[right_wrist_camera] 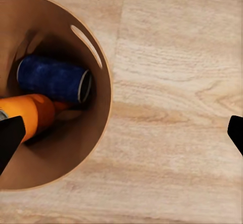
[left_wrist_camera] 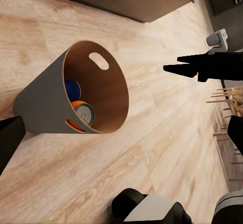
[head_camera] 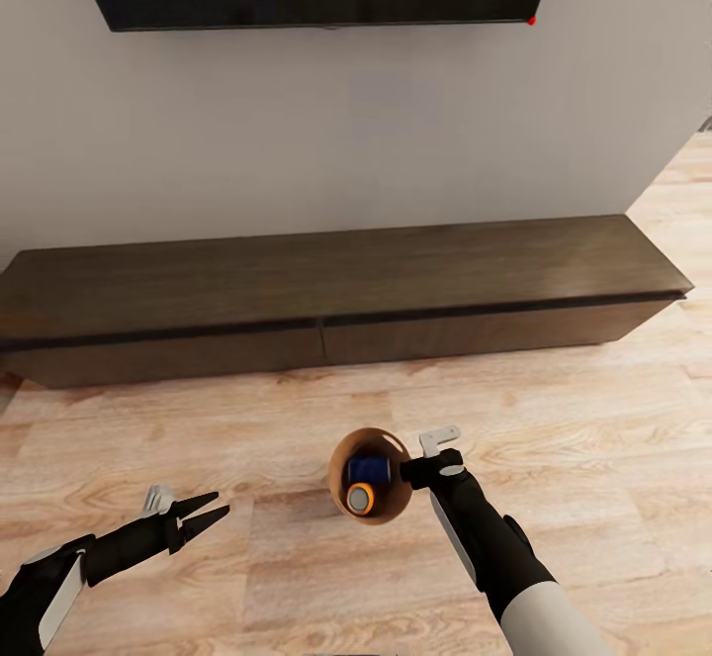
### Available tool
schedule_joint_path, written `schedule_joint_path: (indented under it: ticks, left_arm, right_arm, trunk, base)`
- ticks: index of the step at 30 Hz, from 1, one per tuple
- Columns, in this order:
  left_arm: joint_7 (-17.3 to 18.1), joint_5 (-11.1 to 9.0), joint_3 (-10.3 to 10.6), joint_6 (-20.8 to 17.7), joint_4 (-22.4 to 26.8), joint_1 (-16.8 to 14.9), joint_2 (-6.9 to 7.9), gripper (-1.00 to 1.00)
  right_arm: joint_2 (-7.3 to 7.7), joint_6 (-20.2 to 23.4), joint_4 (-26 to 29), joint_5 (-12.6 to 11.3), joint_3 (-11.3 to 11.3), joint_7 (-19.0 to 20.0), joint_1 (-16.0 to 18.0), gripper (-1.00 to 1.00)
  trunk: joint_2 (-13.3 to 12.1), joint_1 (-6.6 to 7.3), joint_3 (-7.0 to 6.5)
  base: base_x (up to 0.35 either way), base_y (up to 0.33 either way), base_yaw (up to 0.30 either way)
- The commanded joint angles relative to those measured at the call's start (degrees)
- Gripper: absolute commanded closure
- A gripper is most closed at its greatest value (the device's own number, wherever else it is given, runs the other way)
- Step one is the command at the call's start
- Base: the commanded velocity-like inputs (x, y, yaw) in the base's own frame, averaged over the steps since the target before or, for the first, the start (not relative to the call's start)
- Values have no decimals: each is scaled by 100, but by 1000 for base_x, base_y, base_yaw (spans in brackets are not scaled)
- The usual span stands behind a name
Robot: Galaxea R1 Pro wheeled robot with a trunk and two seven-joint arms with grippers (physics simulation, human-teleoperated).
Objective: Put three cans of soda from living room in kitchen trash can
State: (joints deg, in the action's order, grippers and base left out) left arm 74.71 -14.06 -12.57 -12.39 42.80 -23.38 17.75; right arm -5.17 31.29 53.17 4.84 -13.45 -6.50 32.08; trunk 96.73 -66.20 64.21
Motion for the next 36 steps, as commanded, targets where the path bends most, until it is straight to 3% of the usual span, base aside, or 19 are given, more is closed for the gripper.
schedule_joint_path:
  ticks: [1, 36]
  left_arm:
    - [0, 0, 0, 0, 0, -2, 0, -100]
    - [-8, 0, 2, 0, -1, 0, 0, -100]
  right_arm:
    - [0, 0, 0, 0, 0, 0, 0, -100]
    - [3, -3, 0, 0, 0, -2, 0, -100]
  trunk:
    - [-42, 23, -19]
    - [-1445, 791, -647]
  base:
    - [0, 0, 0]
    - [0, 0, 0]
